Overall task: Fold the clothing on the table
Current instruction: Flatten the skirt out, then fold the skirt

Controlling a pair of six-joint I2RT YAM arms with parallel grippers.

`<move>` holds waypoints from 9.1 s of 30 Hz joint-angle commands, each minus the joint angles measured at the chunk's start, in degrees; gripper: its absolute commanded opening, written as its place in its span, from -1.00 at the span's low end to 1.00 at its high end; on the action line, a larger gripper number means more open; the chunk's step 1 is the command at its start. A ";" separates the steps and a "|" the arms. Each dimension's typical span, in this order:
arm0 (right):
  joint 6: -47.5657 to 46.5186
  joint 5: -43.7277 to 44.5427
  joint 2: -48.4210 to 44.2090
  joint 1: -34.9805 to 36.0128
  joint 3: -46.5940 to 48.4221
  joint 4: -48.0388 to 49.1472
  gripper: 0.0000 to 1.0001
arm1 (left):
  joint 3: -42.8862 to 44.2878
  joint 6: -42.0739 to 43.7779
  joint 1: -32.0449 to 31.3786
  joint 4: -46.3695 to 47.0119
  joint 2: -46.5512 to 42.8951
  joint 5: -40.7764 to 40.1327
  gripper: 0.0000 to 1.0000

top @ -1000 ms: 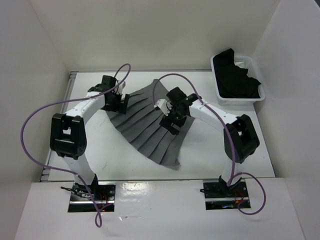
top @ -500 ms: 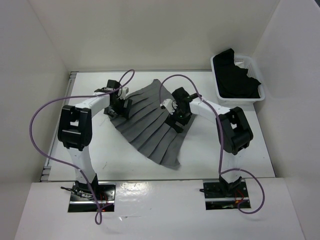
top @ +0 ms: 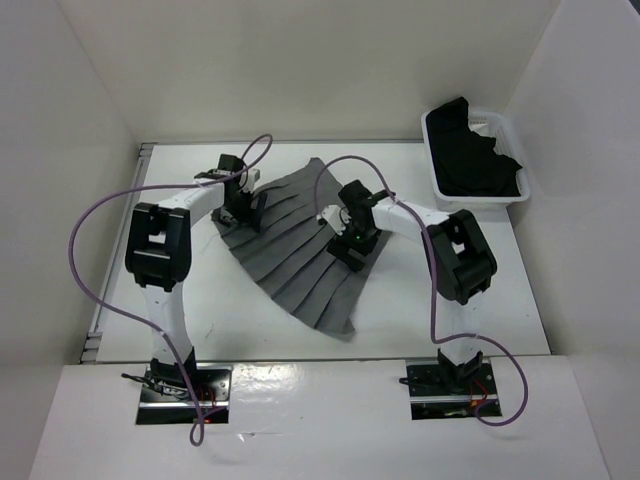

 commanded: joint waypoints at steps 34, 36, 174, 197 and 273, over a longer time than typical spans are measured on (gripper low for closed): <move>2.67 -10.46 7.22 17.16 6.99 -9.78 0.98 | 30.20 8.61 -3.66 -3.37 17.57 -0.51 0.99; 2.67 -10.99 5.12 16.45 6.38 -10.30 0.98 | 30.21 8.61 -3.66 -3.38 16.53 -0.51 0.99; 15.86 -25.23 30.60 -21.08 46.80 2.09 -0.44 | 82.86 16.96 7.41 -33.08 49.83 32.10 -1.00; 19.54 -6.16 23.75 -20.56 46.01 9.47 -1.00 | 83.91 14.76 7.41 -29.57 38.76 28.23 -1.00; -12.95 -12.38 -25.47 -16.16 -10.41 10.46 -1.00 | -20.50 29.95 0.21 -5.84 -40.87 21.64 -0.11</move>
